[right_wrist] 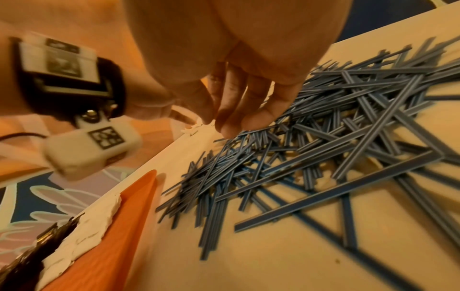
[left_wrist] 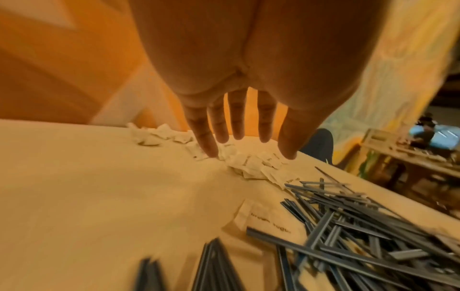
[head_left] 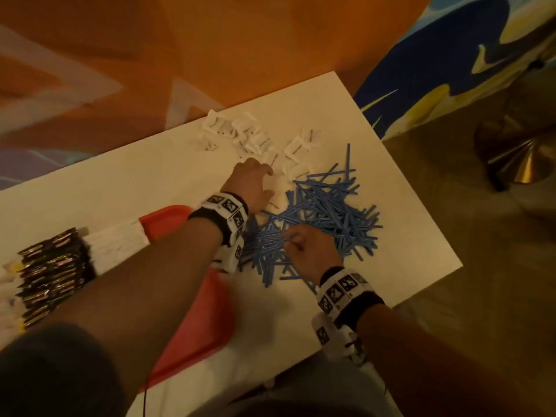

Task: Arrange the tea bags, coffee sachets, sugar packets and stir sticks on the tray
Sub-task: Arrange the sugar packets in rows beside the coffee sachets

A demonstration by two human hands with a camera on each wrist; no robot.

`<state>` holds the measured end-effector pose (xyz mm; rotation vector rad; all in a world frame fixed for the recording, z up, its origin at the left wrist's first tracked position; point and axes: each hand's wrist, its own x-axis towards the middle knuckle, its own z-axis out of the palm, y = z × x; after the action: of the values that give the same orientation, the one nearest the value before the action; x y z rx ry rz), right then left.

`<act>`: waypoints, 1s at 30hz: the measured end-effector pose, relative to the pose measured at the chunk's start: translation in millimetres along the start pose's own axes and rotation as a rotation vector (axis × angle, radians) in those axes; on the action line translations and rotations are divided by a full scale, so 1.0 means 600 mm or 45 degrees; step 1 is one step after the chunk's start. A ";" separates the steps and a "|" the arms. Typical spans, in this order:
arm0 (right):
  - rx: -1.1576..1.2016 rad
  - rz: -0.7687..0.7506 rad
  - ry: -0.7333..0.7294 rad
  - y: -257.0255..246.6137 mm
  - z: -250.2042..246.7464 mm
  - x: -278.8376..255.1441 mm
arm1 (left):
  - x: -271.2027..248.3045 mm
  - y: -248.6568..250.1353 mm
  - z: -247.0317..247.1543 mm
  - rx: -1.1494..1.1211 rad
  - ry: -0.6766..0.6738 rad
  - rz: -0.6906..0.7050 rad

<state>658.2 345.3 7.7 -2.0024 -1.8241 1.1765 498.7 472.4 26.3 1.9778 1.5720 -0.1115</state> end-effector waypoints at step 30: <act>0.286 0.059 -0.001 0.046 -0.050 0.027 | 0.087 0.002 0.077 -0.266 0.240 -0.269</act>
<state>697.2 364.7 3.8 -1.9267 -1.5740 1.3299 528.7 493.8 -33.0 1.6985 1.8303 0.1544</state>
